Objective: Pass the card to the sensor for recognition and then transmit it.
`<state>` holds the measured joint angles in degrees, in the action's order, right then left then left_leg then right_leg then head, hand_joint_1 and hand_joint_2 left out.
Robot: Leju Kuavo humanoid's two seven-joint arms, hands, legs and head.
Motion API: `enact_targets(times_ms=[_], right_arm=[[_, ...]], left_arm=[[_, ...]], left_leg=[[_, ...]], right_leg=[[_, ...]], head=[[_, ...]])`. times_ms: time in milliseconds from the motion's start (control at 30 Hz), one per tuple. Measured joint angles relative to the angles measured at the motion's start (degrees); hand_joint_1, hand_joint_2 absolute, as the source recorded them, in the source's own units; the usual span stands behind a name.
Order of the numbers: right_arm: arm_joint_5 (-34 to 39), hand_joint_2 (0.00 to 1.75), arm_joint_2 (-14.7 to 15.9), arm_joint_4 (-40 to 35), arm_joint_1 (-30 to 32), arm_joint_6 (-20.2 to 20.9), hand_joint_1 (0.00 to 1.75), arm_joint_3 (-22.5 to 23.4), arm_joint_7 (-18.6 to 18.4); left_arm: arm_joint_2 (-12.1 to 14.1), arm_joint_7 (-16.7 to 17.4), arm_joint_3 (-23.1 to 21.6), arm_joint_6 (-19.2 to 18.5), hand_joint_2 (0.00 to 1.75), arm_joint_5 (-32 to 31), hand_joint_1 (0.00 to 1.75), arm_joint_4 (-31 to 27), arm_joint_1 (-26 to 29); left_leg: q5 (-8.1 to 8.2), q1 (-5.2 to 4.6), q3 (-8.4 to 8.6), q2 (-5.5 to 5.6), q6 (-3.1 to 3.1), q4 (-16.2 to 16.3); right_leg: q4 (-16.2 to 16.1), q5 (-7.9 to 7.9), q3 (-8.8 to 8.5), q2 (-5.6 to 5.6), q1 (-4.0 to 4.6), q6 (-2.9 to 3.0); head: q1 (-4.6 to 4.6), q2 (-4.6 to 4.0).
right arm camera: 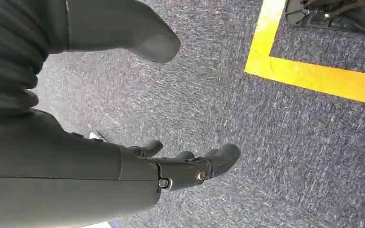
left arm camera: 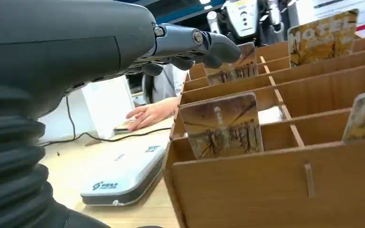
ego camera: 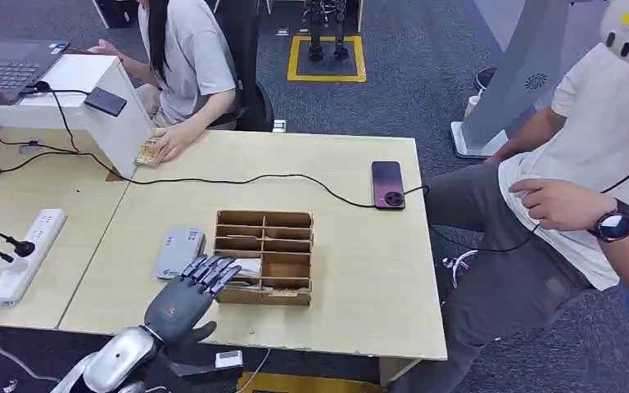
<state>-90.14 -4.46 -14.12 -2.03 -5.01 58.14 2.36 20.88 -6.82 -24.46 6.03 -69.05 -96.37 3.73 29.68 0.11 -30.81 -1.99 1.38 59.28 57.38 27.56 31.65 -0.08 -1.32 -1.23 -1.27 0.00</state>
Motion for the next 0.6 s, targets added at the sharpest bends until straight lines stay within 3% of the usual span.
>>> enact_targets(times_ms=[200, 600], right_arm=[[0.00, 1.75, 0.00, 0.00, -0.05, 0.00, 0.00, 0.00, 0.11], [0.00, 1.75, -0.04, 0.02, -0.16, 0.04, 0.00, -0.11, -0.04]], left_arm=[[-2.63, 1.03, 0.00, -0.48, 1.75, -0.61, 0.00, 1.12, -1.88], [-4.18, 1.68, 0.00, -1.64, 1.75, 0.00, 0.00, 3.48, -3.03]], left_leg=[[0.00, -0.01, 0.00, 0.00, 0.00, 0.01], [0.00, 0.00, 0.01, -0.01, 0.00, 0.00]], right_leg=[[0.00, -0.01, 0.00, 0.00, -0.01, -0.01], [0.00, -0.01, 0.00, 0.01, 0.01, 0.00]], head=[[0.00, 0.00], [0.00, 0.00]])
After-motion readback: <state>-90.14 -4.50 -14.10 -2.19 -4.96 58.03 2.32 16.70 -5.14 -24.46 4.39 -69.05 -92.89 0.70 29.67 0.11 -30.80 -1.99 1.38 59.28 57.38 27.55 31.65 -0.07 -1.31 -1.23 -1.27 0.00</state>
